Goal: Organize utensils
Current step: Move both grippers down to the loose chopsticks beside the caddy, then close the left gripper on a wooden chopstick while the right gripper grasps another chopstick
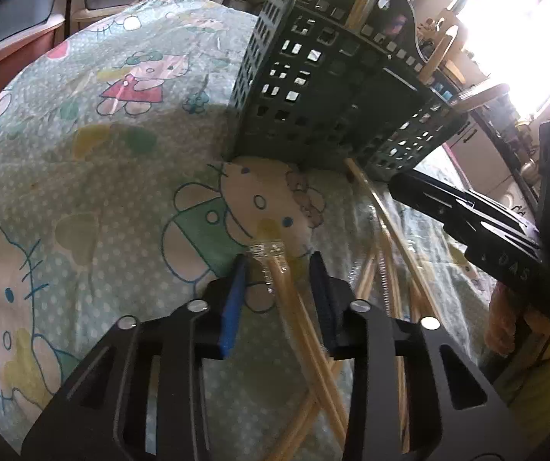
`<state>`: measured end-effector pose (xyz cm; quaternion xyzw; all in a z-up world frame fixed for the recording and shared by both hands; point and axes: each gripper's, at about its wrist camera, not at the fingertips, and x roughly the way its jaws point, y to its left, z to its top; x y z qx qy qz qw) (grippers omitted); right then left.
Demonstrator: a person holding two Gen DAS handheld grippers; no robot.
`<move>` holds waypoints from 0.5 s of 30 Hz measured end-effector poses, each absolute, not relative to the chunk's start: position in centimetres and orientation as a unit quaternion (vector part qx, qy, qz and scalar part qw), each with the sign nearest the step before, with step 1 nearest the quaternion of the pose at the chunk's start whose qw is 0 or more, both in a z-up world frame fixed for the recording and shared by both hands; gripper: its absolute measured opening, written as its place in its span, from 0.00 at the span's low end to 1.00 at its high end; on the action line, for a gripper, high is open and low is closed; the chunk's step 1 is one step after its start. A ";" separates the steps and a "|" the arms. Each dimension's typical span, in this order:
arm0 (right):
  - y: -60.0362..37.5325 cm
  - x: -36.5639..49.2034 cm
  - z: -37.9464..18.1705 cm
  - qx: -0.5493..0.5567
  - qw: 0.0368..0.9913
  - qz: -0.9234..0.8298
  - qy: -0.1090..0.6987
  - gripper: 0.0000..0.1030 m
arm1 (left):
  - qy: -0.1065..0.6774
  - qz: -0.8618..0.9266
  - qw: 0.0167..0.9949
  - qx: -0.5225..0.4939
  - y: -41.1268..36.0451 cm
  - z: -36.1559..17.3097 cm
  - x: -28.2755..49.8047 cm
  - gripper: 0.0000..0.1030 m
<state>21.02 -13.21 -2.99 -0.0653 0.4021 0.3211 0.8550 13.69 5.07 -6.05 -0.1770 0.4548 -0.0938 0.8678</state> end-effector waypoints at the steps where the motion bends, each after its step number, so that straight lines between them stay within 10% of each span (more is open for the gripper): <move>1: -13.0 21.2 -3.1 -0.068 0.854 0.321 0.405 0.27 | 0.455 -0.090 0.868 -0.176 5.2 -6.1 13.7 0.16; 15: -8.9 23.0 -5.2 -0.126 0.838 0.307 0.434 0.19 | 0.432 -0.096 0.874 -0.201 7.4 -4.9 13.4 0.05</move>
